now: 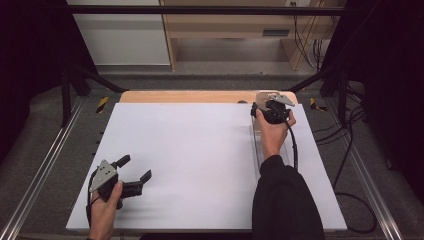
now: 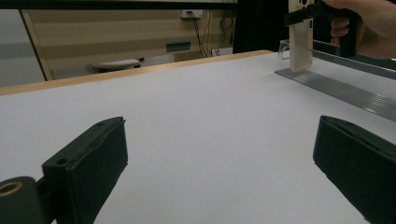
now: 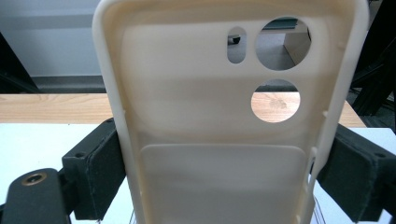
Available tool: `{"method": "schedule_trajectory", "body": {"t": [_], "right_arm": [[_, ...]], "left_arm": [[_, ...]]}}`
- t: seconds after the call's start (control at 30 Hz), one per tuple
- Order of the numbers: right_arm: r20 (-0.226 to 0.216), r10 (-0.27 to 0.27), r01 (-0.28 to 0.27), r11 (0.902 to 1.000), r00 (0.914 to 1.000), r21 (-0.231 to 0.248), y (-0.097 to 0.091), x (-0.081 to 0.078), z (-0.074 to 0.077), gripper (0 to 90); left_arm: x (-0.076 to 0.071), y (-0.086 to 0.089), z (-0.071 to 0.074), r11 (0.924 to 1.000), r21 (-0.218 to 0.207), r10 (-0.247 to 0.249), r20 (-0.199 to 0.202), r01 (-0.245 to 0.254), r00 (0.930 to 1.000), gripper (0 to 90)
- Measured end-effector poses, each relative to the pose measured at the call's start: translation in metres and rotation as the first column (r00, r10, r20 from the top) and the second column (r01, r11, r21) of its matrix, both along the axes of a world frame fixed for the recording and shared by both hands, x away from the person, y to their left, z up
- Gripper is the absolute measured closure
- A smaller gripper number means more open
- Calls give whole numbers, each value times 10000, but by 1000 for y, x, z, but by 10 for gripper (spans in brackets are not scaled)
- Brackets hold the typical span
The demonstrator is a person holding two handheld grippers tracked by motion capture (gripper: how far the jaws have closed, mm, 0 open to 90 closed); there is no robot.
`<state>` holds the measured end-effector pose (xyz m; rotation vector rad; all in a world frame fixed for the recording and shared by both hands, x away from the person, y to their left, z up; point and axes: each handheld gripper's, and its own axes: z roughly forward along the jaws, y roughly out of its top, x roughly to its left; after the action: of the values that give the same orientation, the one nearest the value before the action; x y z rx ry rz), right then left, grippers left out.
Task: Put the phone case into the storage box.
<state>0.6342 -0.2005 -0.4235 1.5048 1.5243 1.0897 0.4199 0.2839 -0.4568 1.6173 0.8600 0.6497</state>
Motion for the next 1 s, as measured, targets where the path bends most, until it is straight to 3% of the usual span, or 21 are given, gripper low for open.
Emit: {"method": "schedule_trajectory", "body": {"t": [1.0], "right_arm": [[-201, 1, -1, 10000, 9998, -12, 1, 1, -3, 115]], "left_arm": [[0, -1, 0, 10000, 15, -39, -14, 39, 10000, 26]]}}
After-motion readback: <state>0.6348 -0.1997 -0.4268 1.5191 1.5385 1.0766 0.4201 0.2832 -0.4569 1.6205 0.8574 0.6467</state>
